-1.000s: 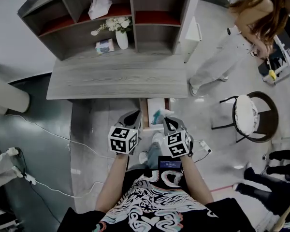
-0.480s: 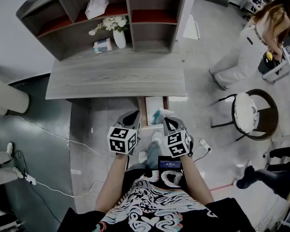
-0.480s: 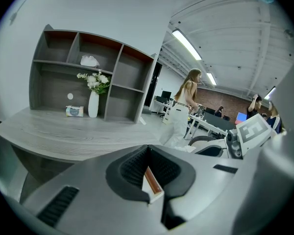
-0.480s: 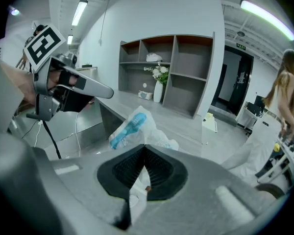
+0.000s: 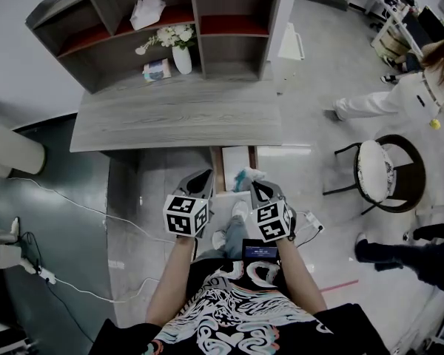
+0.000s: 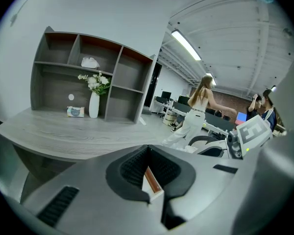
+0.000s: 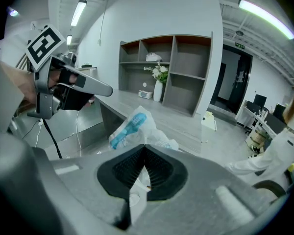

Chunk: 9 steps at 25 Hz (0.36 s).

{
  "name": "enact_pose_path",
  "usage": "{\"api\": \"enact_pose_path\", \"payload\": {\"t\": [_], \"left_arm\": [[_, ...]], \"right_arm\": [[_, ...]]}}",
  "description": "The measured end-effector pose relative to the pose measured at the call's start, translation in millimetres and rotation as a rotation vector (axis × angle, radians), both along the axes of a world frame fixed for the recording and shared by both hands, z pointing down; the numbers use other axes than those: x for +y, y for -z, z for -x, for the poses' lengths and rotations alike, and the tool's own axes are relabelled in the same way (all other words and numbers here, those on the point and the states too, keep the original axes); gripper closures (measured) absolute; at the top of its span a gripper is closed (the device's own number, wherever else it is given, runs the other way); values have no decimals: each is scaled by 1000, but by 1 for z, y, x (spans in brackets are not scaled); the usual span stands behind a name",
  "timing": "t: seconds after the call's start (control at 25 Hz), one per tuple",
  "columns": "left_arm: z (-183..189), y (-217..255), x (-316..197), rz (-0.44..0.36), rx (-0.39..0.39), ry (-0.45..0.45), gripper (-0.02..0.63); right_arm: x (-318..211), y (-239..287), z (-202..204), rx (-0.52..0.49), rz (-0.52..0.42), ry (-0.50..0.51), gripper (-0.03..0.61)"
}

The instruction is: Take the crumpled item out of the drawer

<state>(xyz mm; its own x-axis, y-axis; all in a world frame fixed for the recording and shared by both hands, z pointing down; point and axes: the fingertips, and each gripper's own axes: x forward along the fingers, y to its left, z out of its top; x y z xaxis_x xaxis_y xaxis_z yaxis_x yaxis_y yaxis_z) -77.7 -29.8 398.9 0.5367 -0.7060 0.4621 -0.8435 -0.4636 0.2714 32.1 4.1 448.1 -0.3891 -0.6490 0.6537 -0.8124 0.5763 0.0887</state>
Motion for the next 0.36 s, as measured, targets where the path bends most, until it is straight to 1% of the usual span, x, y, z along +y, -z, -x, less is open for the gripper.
{"api": "enact_pose_path", "payload": {"t": [0.36], "left_arm": [[9, 4, 7, -14, 0, 10, 614]], "right_arm": [[7, 3, 4, 6, -8, -5, 571]]}}
